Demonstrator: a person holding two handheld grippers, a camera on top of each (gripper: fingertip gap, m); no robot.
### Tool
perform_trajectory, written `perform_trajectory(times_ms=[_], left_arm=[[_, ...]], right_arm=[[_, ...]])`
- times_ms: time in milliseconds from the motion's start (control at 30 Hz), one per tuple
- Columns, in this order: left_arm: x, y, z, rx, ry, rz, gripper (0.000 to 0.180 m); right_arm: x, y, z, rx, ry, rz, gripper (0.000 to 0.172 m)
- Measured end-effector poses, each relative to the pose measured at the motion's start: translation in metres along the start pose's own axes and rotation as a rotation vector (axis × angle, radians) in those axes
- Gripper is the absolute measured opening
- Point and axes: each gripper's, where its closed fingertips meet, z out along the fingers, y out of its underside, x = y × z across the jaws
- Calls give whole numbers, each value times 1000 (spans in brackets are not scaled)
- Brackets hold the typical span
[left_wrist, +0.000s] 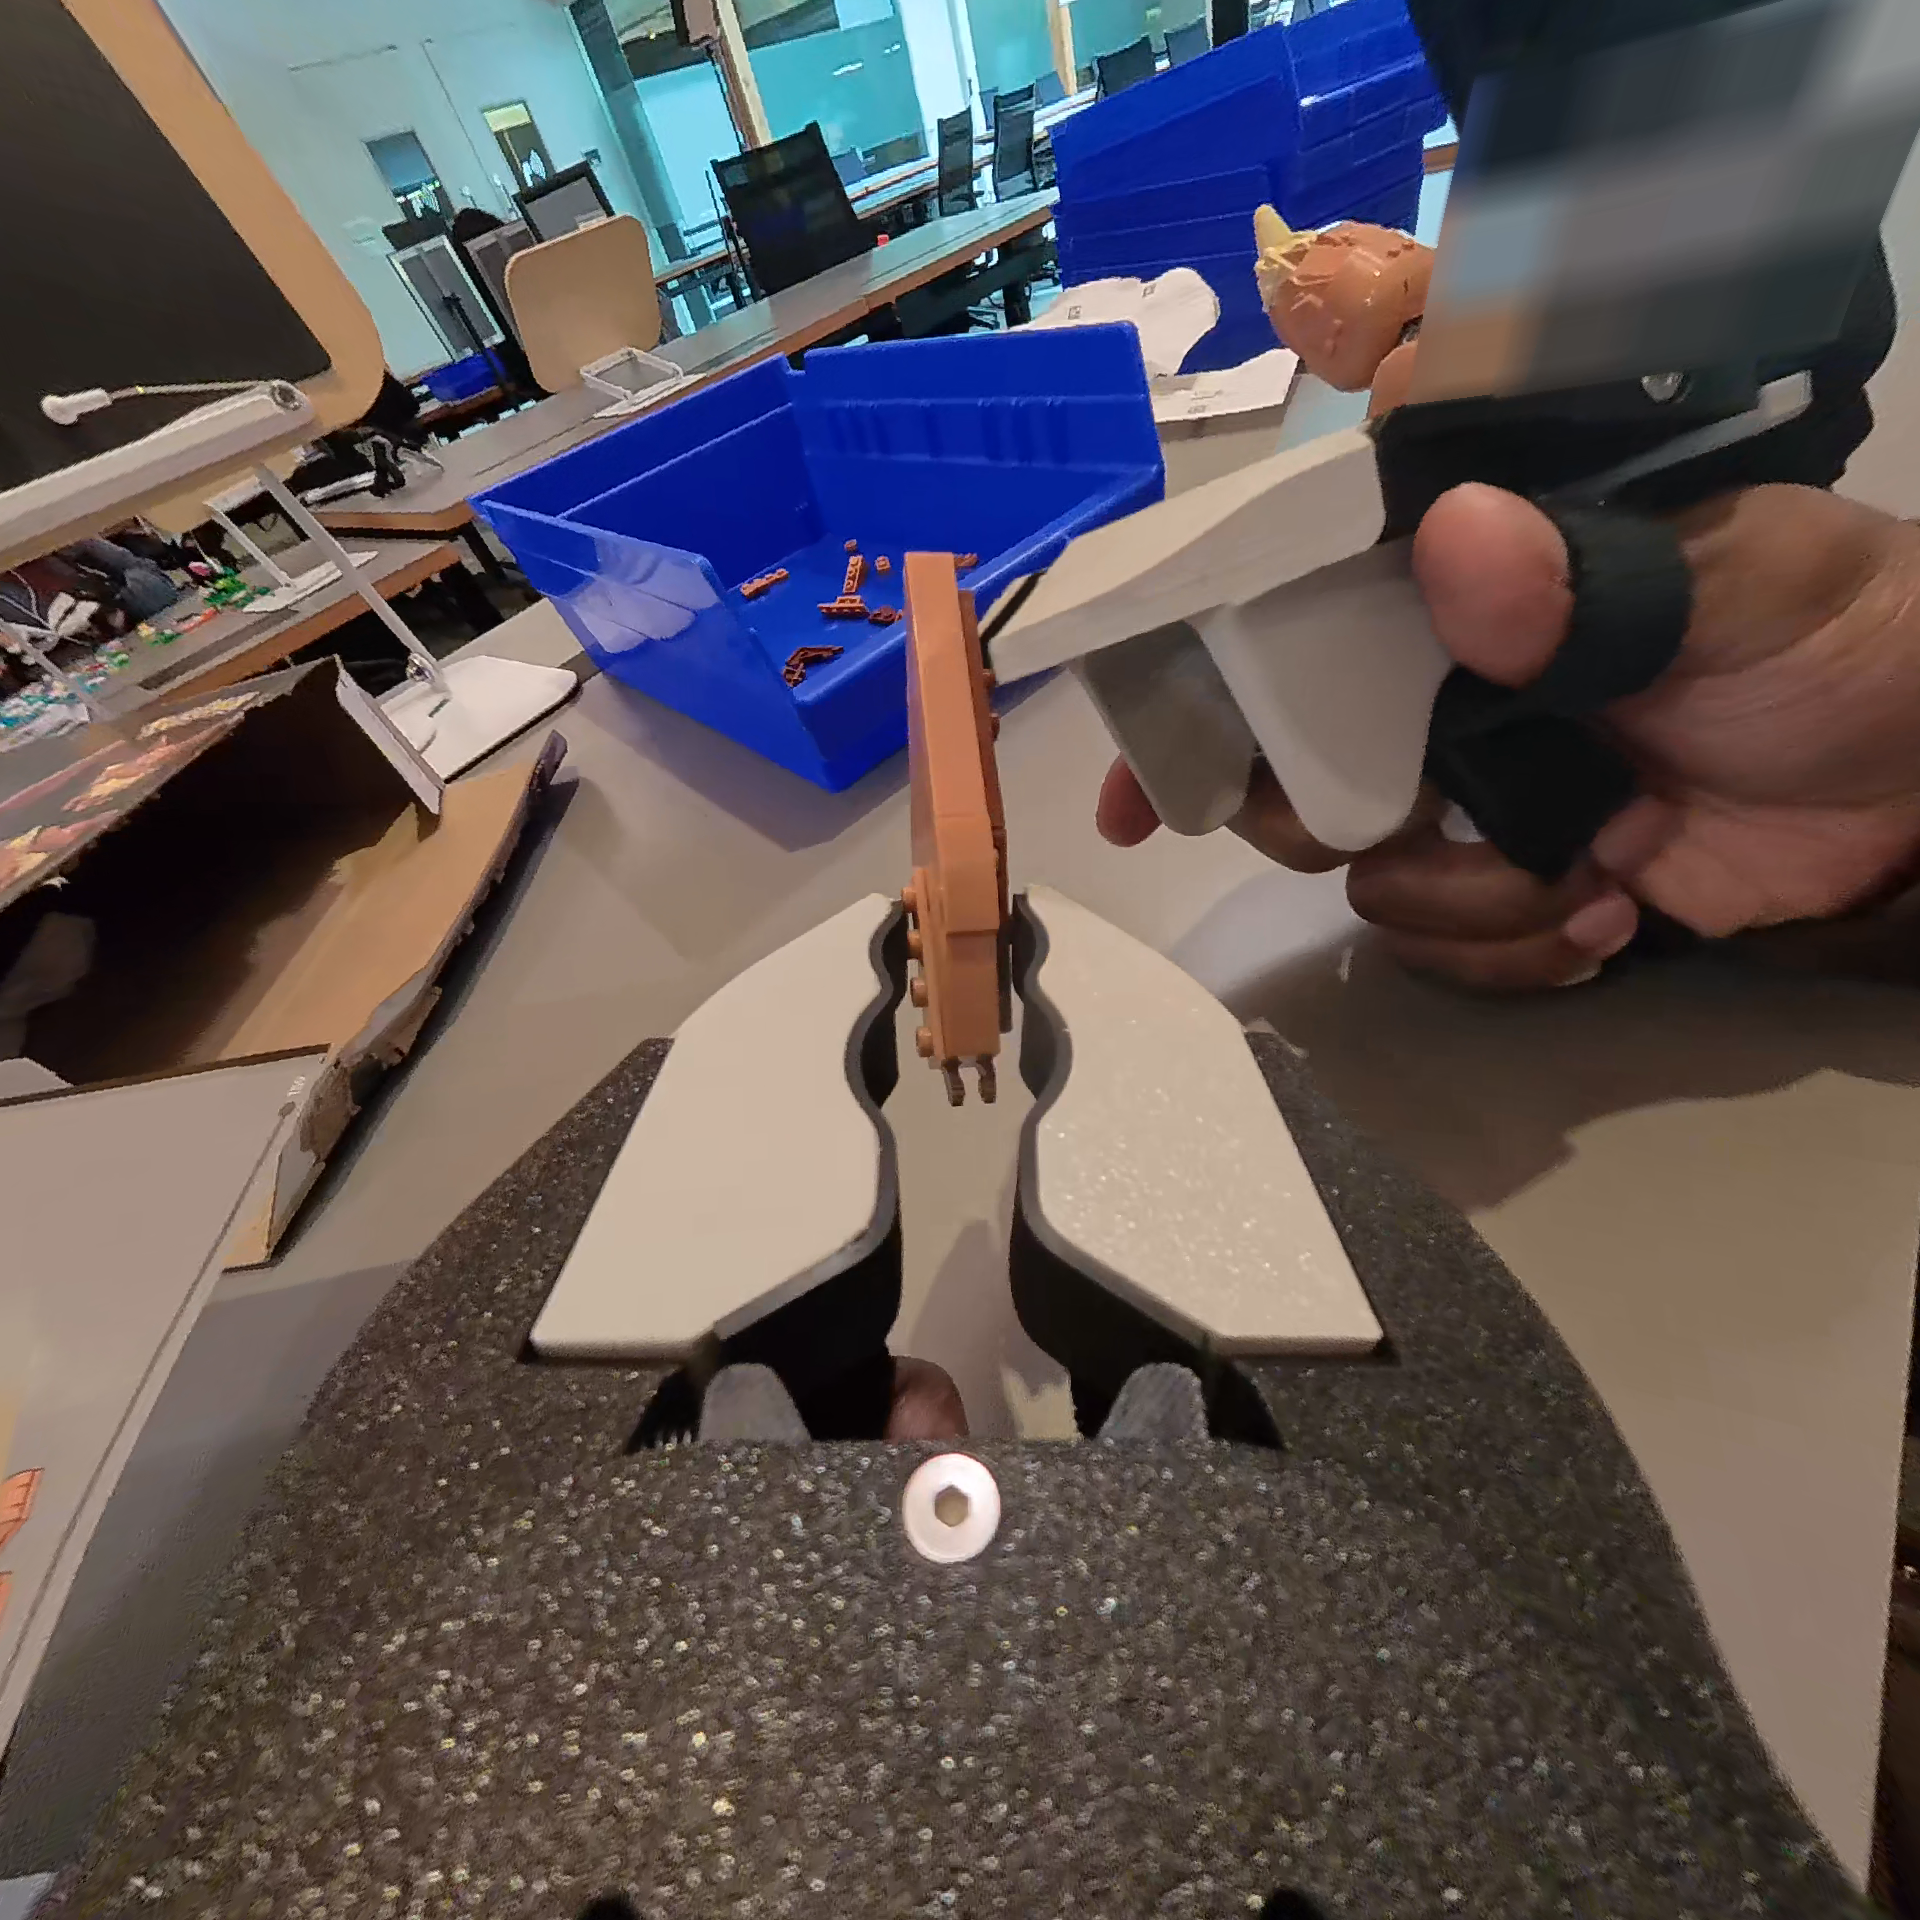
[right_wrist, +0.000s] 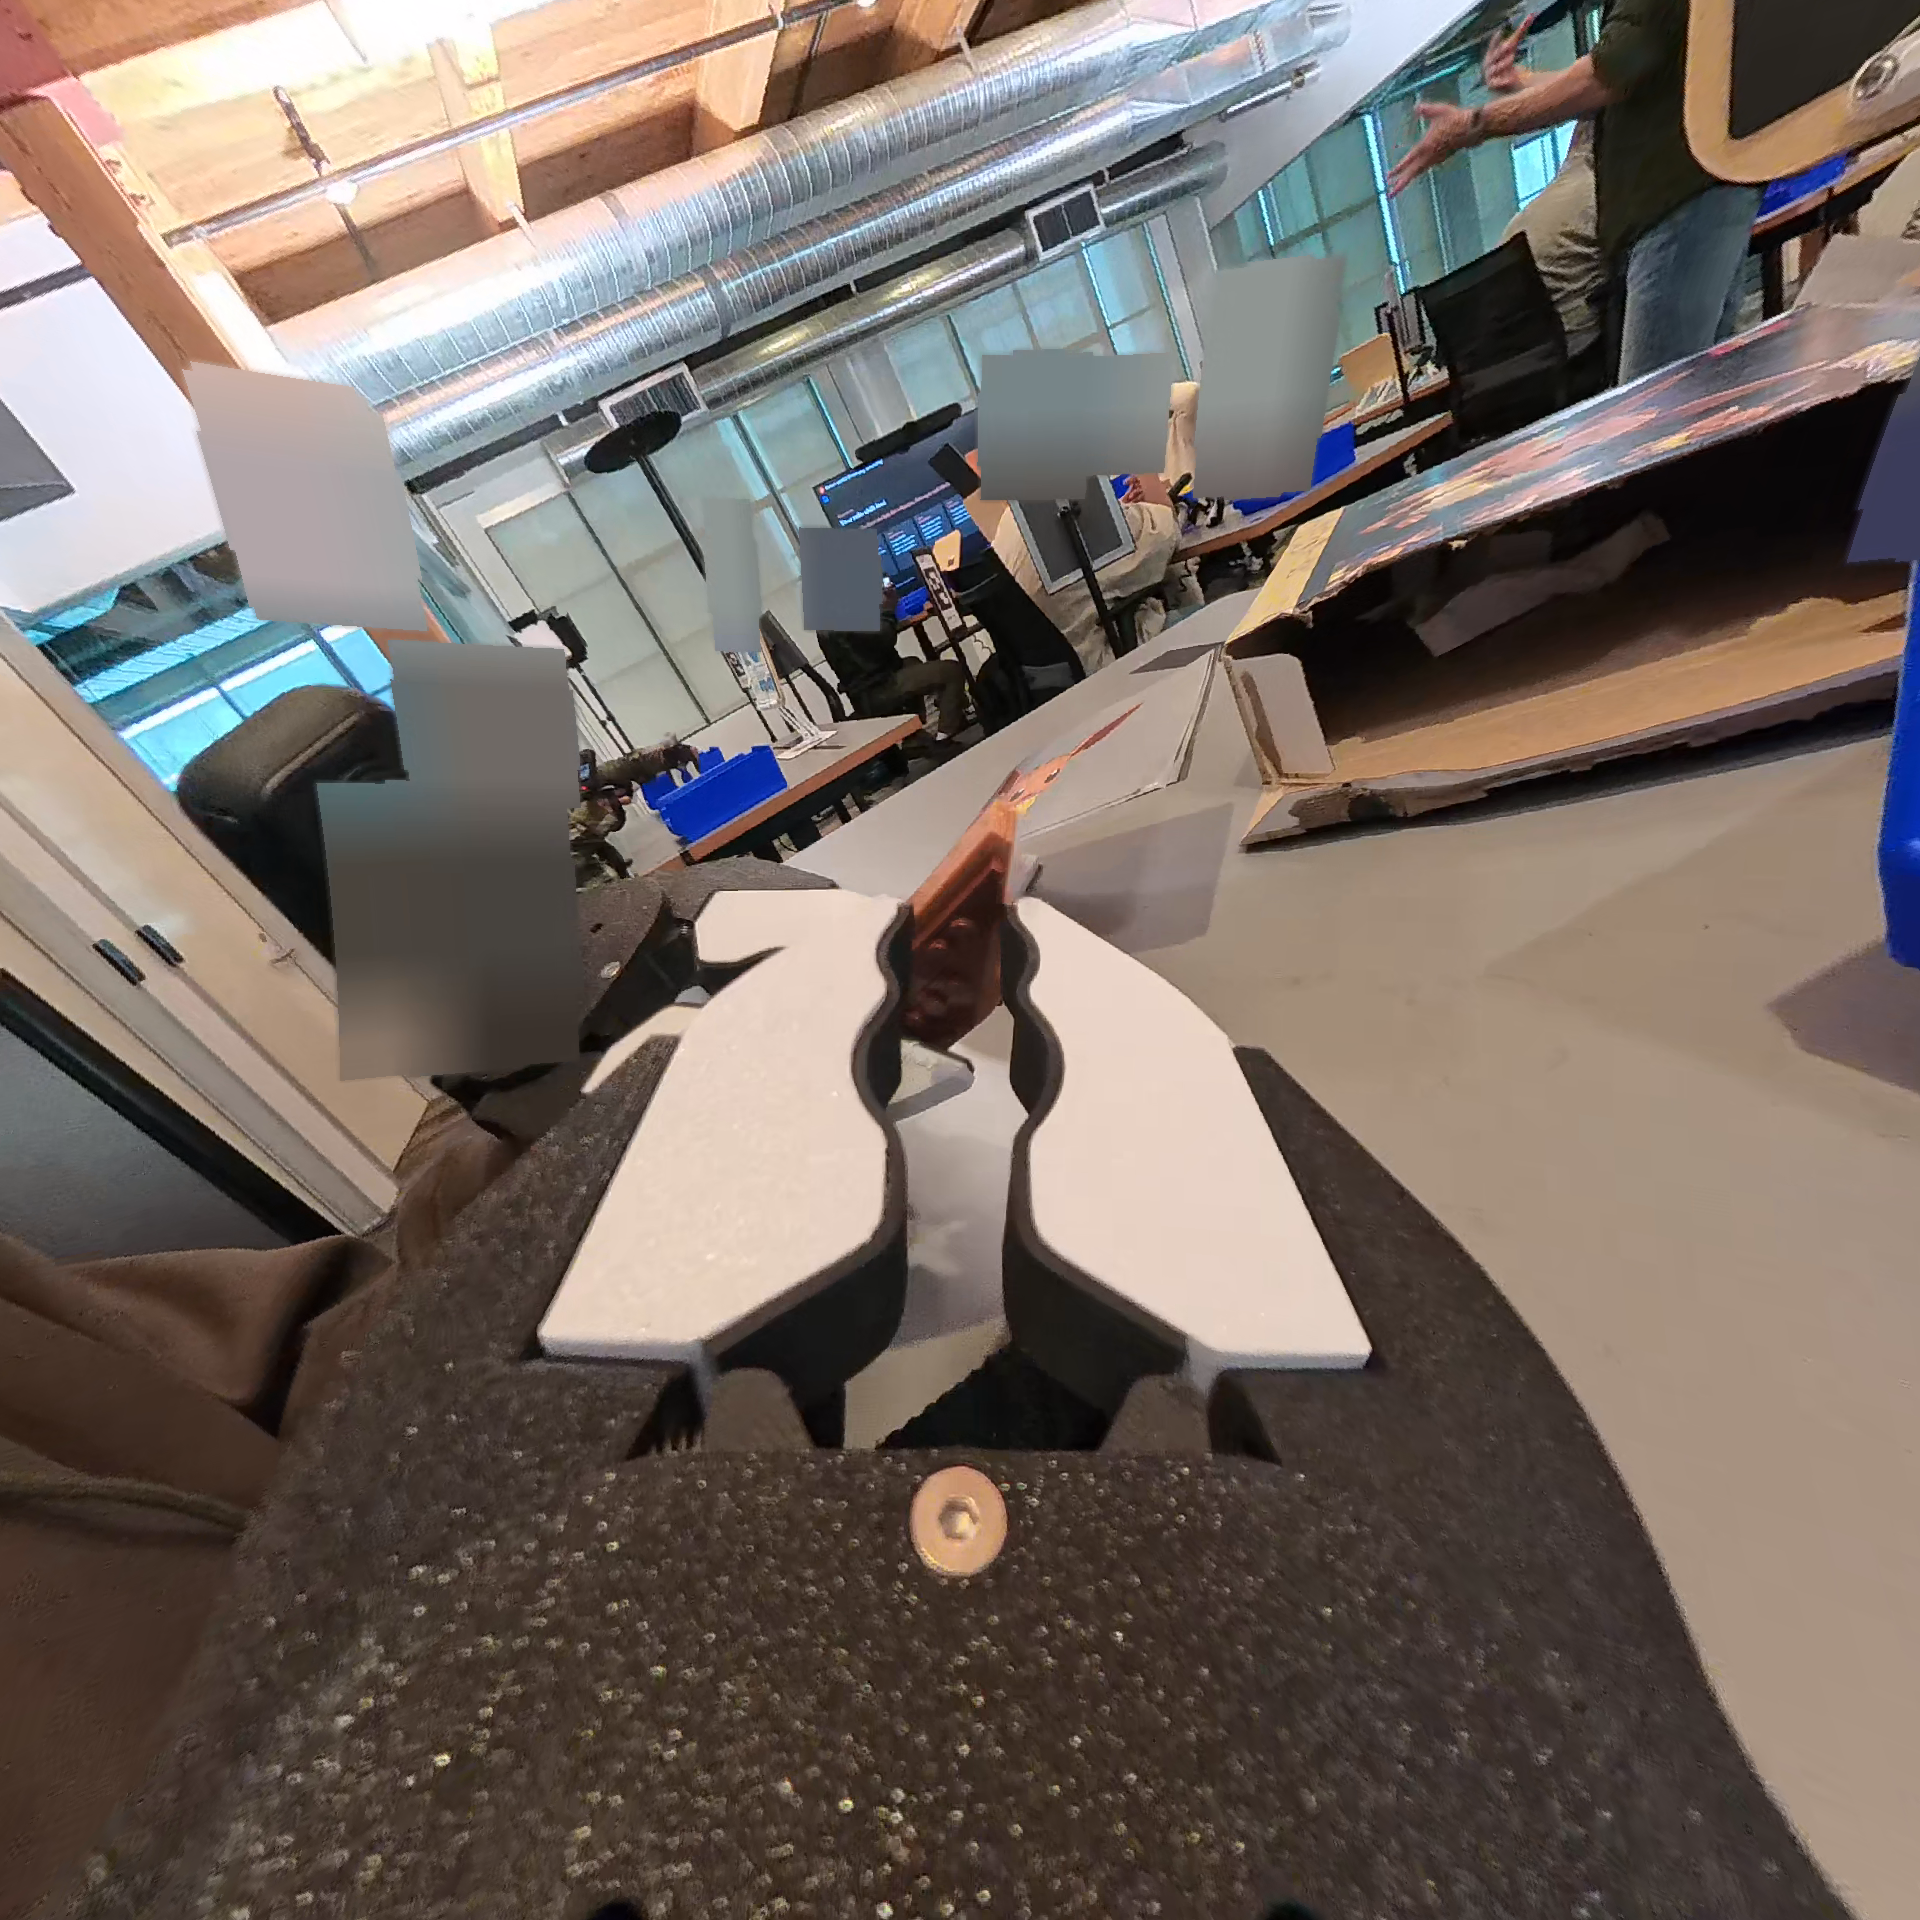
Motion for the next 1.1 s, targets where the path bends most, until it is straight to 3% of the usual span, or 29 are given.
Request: perform_trajectory(times_ms=[333, 700, 1100], left_arm=[[3, -1, 1, 0, -2, 44, 19], [-3, -1, 1, -42, -156, 318, 19], [-1, -2, -2, -15, -70, 198, 18]], right_arm=[[-1, -2, -1, 18, -32, 45, 9], [-3, -2, -1, 24, -64, 88, 9], [-5, 1, -4, -16, -51, -11, 8]])
